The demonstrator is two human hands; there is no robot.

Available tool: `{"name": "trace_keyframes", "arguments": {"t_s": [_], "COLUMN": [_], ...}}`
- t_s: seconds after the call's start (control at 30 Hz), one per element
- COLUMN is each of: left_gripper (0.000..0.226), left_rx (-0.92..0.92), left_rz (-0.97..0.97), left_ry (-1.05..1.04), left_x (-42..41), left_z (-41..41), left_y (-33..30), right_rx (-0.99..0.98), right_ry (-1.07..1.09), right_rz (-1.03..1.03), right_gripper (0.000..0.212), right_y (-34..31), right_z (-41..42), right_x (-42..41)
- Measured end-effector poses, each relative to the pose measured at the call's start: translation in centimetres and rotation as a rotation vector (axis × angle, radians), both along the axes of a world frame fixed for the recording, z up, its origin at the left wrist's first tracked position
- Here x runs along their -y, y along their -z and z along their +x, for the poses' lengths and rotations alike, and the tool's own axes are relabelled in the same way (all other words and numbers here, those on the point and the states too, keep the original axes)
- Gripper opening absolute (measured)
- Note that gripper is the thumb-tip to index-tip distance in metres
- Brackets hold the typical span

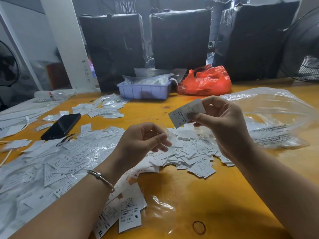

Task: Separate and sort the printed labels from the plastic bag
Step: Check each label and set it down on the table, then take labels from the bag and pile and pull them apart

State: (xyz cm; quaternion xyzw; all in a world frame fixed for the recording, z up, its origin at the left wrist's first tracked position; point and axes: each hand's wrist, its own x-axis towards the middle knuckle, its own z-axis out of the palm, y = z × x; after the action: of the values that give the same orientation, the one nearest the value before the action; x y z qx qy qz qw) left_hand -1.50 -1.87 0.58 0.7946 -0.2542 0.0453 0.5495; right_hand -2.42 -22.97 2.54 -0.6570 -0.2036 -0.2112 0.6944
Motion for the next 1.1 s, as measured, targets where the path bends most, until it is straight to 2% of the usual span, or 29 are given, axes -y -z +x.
{"name": "trace_keyframes", "arguments": {"t_s": [0.2, 0.5, 0.77, 1.1], "left_gripper": [0.016, 0.013, 0.011, 0.018], "left_rx": [0.032, 0.041, 0.056, 0.064], "left_rz": [0.024, 0.015, 0.027, 0.029], "left_ry": [-0.010, -0.009, -0.006, -0.011], "left_x": [0.1, -0.1, -0.2, -0.2], "left_z": [0.0, 0.2, 0.3, 0.3], "left_y": [0.0, 0.2, 0.3, 0.3], "right_rx": [0.128, 0.202, 0.278, 0.494], "right_ry": [0.076, 0.175, 0.238, 0.480], "right_rz": [-0.093, -0.291, -0.317, -0.518], "right_gripper": [0.017, 0.018, 0.017, 0.007], "right_y": [-0.5, -0.7, -0.7, -0.4], "right_z": [-0.8, -1.4, -1.7, -1.8], "right_x": [-0.5, -1.0, -1.3, -1.7]}}
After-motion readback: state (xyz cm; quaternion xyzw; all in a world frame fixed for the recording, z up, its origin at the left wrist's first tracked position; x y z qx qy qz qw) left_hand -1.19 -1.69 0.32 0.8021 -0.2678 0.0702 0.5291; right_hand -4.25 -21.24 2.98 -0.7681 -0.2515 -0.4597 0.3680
